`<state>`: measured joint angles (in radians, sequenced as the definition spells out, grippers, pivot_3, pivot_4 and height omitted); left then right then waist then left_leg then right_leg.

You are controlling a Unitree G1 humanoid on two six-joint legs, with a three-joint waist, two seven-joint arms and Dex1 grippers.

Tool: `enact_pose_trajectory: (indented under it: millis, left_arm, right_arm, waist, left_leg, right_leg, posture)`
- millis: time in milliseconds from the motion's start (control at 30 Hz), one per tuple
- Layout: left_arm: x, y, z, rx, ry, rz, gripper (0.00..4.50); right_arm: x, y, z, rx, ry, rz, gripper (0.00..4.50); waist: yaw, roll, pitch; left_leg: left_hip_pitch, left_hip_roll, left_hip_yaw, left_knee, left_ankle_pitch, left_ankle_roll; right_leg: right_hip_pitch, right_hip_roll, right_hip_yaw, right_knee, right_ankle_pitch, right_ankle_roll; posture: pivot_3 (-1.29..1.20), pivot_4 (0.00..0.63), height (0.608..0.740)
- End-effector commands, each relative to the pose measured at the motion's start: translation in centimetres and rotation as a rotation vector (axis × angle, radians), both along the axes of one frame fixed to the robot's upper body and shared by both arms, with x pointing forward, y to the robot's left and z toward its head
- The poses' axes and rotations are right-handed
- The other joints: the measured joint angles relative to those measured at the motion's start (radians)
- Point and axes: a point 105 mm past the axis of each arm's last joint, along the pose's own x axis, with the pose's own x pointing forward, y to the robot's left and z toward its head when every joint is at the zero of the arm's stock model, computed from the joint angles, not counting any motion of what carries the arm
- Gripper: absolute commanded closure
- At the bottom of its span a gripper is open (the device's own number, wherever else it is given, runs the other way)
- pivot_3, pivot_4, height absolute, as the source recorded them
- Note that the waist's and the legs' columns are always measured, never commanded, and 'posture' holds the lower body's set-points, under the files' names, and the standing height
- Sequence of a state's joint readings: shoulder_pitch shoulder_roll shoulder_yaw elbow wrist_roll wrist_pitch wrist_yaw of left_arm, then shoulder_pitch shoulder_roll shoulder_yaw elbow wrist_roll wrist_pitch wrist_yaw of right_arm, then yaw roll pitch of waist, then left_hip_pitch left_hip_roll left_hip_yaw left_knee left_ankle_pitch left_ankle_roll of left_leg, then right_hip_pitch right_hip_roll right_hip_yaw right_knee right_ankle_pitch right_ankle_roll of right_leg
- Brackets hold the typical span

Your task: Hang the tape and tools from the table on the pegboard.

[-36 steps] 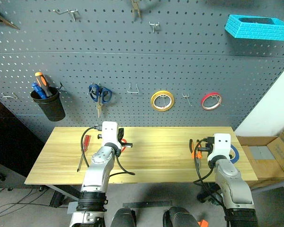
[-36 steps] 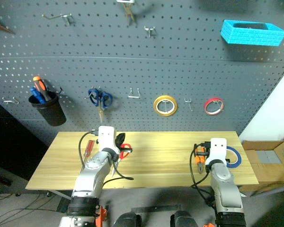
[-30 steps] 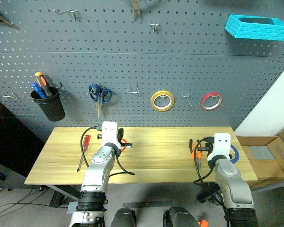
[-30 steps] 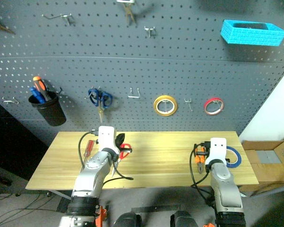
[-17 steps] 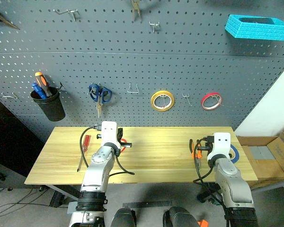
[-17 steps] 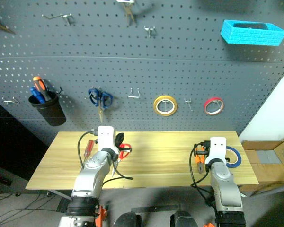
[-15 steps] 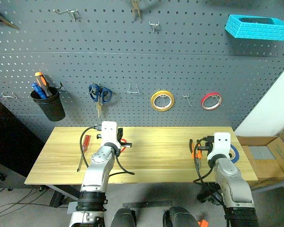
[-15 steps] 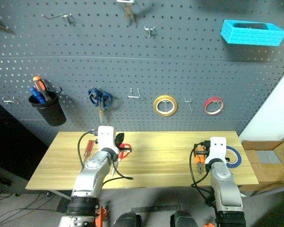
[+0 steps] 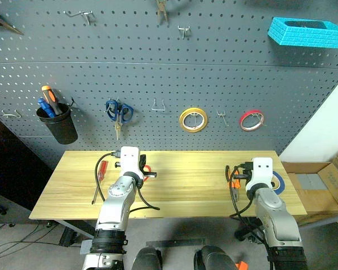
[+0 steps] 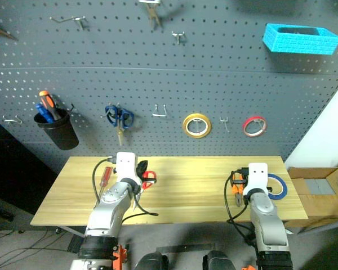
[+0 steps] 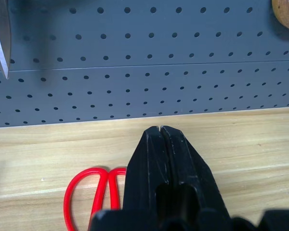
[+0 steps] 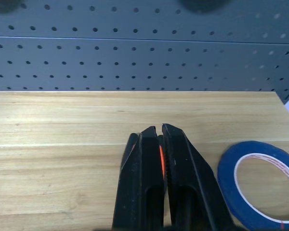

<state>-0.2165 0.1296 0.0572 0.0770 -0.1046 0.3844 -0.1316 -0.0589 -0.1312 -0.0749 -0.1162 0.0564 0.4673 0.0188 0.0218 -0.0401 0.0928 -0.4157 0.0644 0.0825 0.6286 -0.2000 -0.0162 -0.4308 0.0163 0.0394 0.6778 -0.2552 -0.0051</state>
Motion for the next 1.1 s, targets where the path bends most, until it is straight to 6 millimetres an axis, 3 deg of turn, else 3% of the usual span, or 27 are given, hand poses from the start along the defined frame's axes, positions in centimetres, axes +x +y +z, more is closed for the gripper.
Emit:
enact_pose_trajectory:
  millis: [33, 167, 433, 467, 567, 800, 933, 1100]
  left_arm:
    - [-0.1, -1.5, 1.5, -0.062, -0.045, -0.090, 4.31]
    - [-0.7, -3.3, 1.6, -0.111, -0.027, -0.223, 3.26]
    - [-2.2, -7.8, 1.5, -0.175, 0.054, -0.531, 0.41]
    - [-2.4, -8.2, 1.3, -0.157, 0.064, -0.568, 0.04]
    - [-2.9, -10.1, 0.9, -0.141, 0.094, -0.680, 0.04]
    - [-3.1, -15.1, 2.3, -0.152, 0.086, -0.876, 0.04]
    - [-3.9, -18.5, 2.4, -0.109, 0.086, -1.017, 0.04]
    - [-4.3, -21.3, 1.7, -0.032, 0.065, -1.106, 0.04]
  right_arm:
    - [-0.3, 0.3, 0.9, -0.001, -0.028, 0.043, 4.32]
    - [-1.0, 0.1, 0.6, -0.021, 0.002, 0.084, 3.27]
    - [-2.5, -2.8, -0.7, -0.128, 0.120, 0.097, 0.47]
    - [-2.6, -3.0, -0.8, -0.129, 0.128, 0.102, 0.45]
    - [-3.3, -4.6, -1.4, -0.159, 0.177, 0.096, 0.45]
    - [-3.9, -7.5, -1.8, -0.225, 0.279, 0.125, 0.45]
    - [-3.3, -10.0, -1.6, -0.231, 0.315, 0.097, 0.45]
    - [-2.2, -12.1, -1.4, -0.248, 0.336, 0.060, 0.45]
  waist:
    - [0.000, 0.000, 0.000]
    - [0.000, 0.000, 0.003]
    - [-0.004, -0.001, 0.022]
    - [-0.005, -0.001, 0.023]
    - [-0.007, 0.000, 0.036]
    - [-0.014, 0.000, 0.091]
    - [-0.024, 0.001, 0.128]
    - [-0.034, 0.002, 0.176]
  left_leg:
    - [0.000, 0.000, 0.000, 0.000, 0.000, 0.000]
    - [0.000, 0.000, 0.000, -0.001, 0.000, 0.000]
    - [0.000, 0.000, 0.000, 0.000, 0.000, 0.000]
    - [0.000, 0.000, 0.000, 0.000, 0.000, 0.000]
    - [0.000, 0.000, 0.000, 0.000, 0.000, 0.000]
    - [0.000, -0.001, -0.001, 0.000, 0.000, 0.000]
    - [-0.001, -0.001, -0.001, 0.000, 0.000, 0.001]
    - [-0.004, -0.002, -0.001, -0.001, -0.001, 0.002]
  right_leg:
    - [0.000, 0.000, 0.000, 0.000, 0.000, 0.000]
    - [0.000, 0.000, 0.000, -0.002, 0.000, 0.000]
    - [0.001, -0.001, 0.000, -0.002, -0.004, -0.006]
    - [0.001, -0.001, 0.000, -0.002, -0.004, -0.006]
    - [0.001, -0.001, 0.000, -0.003, -0.004, -0.006]
    - [0.002, -0.001, 0.001, -0.004, -0.003, -0.005]
    - [0.002, -0.001, 0.001, -0.006, 0.000, 0.003]
    - [0.000, -0.001, 0.001, -0.007, 0.000, 0.005]
  posture:
    - [0.13, 0.101, 0.740]
    - [0.12, 0.109, 0.740]
    - [0.08, 0.134, 0.740]
    - [0.08, 0.141, 0.740]
    - [0.06, 0.158, 0.740]
    - [0.02, 0.249, 0.740]
    - [-0.01, 0.305, 0.740]
    - [-0.03, 0.355, 0.740]
